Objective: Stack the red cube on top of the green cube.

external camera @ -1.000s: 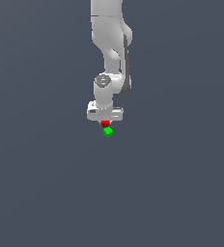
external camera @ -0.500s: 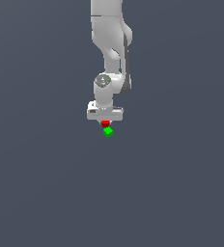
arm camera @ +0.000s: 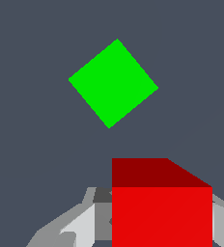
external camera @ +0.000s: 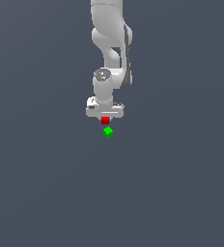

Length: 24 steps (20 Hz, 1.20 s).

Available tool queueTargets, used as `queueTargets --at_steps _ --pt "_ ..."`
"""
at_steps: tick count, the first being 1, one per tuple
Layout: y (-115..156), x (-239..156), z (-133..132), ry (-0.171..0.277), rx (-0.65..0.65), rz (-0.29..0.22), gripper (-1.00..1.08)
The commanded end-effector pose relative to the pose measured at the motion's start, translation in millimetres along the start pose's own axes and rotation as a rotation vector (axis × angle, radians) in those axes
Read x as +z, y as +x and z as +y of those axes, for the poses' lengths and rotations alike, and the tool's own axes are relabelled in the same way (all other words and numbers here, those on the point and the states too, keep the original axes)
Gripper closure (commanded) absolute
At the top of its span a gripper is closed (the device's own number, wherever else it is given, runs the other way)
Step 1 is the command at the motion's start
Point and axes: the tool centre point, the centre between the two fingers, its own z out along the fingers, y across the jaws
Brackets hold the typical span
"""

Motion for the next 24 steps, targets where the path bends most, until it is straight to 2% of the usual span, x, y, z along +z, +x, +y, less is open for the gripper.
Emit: queueTargets --at_steps 1,12,24 --pt "0 -13 0 0.0 0.0 0.001 1.08" --pt "1 -65 0 0.0 0.0 0.001 1.08" --pt "7 -64 -1 0.0 0.0 0.001 1.08"
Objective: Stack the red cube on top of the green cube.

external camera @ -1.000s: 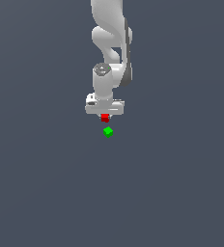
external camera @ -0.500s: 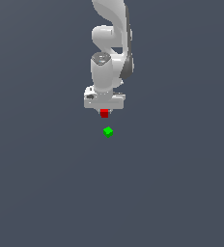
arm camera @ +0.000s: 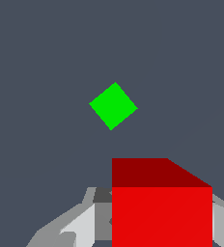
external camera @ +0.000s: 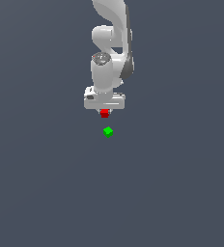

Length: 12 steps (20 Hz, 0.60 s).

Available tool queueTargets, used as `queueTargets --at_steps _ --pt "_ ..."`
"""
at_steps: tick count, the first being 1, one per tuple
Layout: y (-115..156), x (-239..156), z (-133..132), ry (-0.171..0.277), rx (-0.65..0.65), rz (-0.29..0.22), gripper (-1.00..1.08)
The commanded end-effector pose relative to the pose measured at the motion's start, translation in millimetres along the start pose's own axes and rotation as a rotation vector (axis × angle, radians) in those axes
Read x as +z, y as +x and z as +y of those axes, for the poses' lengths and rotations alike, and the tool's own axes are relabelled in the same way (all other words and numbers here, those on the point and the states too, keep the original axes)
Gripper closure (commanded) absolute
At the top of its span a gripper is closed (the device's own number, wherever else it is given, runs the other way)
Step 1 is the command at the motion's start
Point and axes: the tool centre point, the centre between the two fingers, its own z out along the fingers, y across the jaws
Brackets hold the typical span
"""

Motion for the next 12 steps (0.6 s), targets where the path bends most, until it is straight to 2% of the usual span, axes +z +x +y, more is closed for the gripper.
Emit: queueTargets --at_steps 1,12 --pt "4 3 -1 0.0 0.0 0.0 1.08" --pt "44 37 -13 0.001 0.0 0.0 1.08"
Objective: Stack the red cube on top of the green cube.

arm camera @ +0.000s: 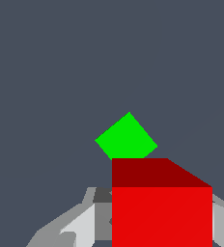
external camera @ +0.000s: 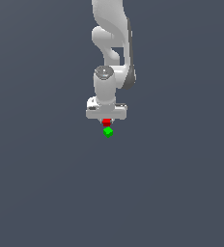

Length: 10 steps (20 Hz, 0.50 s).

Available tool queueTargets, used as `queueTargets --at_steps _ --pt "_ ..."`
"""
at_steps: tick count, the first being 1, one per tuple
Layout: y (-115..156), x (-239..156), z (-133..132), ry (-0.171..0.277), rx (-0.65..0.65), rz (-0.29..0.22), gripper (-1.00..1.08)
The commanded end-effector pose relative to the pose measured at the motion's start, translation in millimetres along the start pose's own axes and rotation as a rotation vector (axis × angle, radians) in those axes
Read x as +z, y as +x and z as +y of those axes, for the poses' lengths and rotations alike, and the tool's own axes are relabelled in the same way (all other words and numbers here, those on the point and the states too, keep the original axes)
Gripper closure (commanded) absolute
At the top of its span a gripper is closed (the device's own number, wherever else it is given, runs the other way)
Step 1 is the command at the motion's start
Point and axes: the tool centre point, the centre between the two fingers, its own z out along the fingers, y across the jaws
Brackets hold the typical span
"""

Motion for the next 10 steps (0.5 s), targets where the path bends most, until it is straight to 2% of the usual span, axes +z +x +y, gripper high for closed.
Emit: queueTargets --at_steps 1,10 --pt "10 8 -3 0.0 0.0 0.001 1.08" --pt "28 21 -7 0.0 0.0 0.001 1.08"
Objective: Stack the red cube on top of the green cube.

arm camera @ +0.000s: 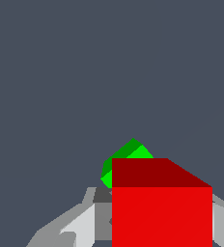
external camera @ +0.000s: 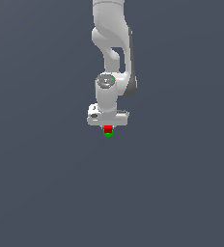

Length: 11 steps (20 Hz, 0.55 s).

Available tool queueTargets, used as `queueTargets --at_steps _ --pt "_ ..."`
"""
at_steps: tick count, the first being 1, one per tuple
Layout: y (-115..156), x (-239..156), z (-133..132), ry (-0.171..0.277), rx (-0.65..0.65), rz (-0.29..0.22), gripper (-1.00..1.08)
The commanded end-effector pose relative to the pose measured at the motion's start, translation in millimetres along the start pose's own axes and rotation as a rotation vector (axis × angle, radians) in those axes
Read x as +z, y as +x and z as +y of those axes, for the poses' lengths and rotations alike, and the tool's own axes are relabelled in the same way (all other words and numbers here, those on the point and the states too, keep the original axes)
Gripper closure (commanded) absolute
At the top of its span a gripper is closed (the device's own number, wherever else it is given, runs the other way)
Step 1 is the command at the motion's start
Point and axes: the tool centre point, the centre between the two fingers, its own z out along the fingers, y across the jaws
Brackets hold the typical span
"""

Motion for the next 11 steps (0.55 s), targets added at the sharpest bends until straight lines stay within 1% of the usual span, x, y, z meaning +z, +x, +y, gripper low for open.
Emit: queueTargets --at_steps 1,2,11 --pt "2.3 0.9 -0.3 0.0 0.0 0.001 1.08" --pt "2.3 0.9 -0.3 0.0 0.0 0.001 -0.92" --pt "2.3 0.9 -0.3 0.0 0.0 0.001 -0.92"
